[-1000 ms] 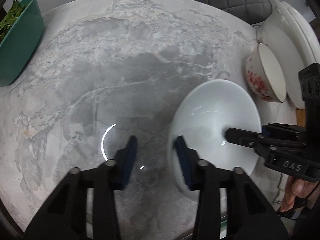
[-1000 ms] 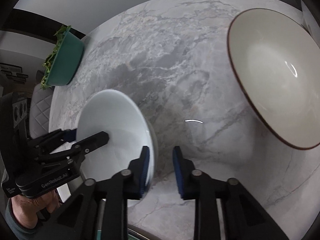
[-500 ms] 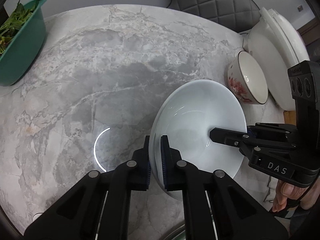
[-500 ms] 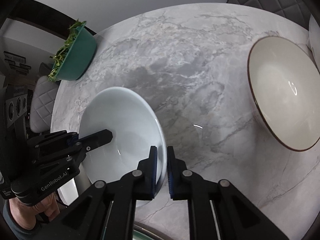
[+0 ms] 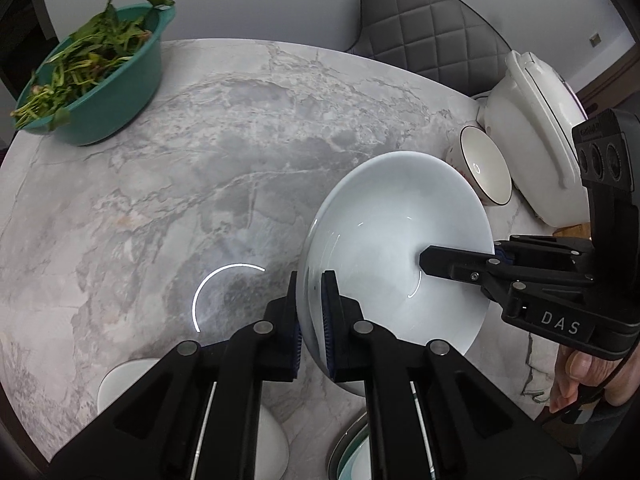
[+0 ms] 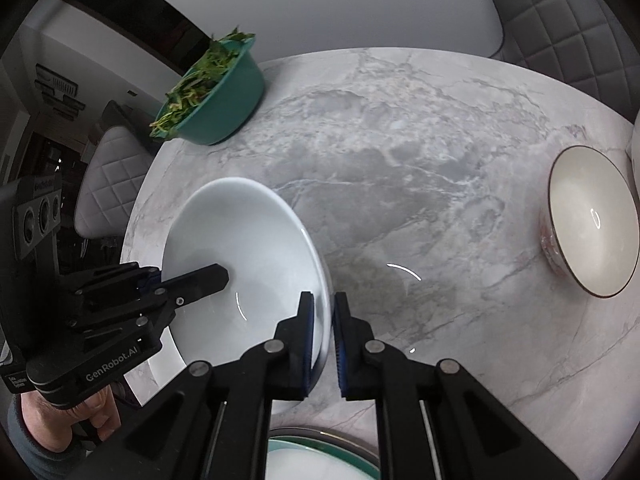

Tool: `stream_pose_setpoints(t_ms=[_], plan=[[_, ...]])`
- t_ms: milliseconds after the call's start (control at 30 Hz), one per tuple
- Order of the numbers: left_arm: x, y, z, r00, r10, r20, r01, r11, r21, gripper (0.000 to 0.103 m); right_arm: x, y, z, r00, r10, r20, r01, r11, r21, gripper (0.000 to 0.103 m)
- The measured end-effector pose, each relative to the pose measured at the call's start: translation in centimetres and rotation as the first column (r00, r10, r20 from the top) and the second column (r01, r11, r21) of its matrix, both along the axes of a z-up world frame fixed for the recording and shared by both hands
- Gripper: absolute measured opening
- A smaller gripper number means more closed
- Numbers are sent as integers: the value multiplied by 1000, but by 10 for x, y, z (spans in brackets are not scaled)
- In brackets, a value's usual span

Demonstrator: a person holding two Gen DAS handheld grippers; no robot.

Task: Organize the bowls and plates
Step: 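Lift the smaller white bowl and lower it into the large white bowl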

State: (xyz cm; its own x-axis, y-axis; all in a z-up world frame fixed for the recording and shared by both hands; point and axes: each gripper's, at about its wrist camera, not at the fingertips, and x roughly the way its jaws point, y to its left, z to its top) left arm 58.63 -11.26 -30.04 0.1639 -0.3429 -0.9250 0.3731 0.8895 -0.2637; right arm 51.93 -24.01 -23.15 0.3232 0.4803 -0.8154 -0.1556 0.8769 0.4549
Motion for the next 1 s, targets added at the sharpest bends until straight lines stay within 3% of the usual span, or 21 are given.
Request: stream_pose_setpoints(t_ms=[533, 800, 1000], plan=[[-68, 140, 35, 983, 183, 32, -183, 983, -27, 7, -39, 118, 33, 977, 205, 53, -204, 979, -14, 11], [-99, 201, 24, 967, 256, 2, -256, 966, -29, 7, -53, 174, 27, 958, 284, 30, -283, 958, -40, 11], [-114, 219, 5, 964, 265, -38, -266, 964, -27, 7, -65, 191, 12, 955, 296, -8, -296, 954, -53, 12]])
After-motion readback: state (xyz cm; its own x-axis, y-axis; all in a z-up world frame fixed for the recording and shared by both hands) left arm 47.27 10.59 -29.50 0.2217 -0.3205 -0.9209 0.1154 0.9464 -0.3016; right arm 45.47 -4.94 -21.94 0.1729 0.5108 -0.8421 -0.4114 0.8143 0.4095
